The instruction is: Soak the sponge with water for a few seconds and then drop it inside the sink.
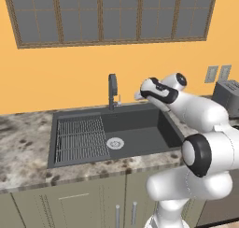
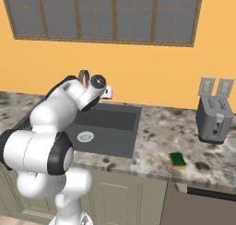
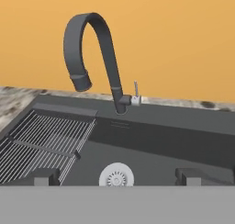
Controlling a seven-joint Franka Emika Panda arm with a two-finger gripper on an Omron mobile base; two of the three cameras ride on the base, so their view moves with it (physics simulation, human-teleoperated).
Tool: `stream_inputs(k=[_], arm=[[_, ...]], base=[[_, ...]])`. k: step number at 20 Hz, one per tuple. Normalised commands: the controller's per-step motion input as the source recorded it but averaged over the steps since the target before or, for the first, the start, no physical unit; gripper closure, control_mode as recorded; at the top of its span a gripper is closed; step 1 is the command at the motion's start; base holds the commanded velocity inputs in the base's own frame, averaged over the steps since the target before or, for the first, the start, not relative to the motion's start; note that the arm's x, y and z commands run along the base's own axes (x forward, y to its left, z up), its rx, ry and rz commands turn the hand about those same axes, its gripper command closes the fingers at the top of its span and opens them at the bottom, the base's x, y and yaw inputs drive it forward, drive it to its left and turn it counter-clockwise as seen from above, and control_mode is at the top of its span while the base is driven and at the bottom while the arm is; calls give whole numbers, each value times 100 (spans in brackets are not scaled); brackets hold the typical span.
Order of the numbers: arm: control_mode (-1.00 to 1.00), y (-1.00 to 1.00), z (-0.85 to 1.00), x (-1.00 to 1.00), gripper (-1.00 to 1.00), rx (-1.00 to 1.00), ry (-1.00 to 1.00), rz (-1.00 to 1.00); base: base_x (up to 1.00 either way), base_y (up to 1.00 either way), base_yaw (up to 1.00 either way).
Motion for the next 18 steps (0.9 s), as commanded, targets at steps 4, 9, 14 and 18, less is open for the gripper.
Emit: stream_inputs(k=[4, 9, 14, 18], arm=[[-100, 0, -20, 27, -100, 0, -1, 0], [-100, 0, -6, 21, -100, 0, 0, 0], [-100, 0, -11, 2, -100, 0, -16, 0], [-100, 0, -15, -1, -100, 1, -26, 0]], base=[[0, 0, 0], [0, 0, 0], [0, 0, 0], [0, 0, 0]])
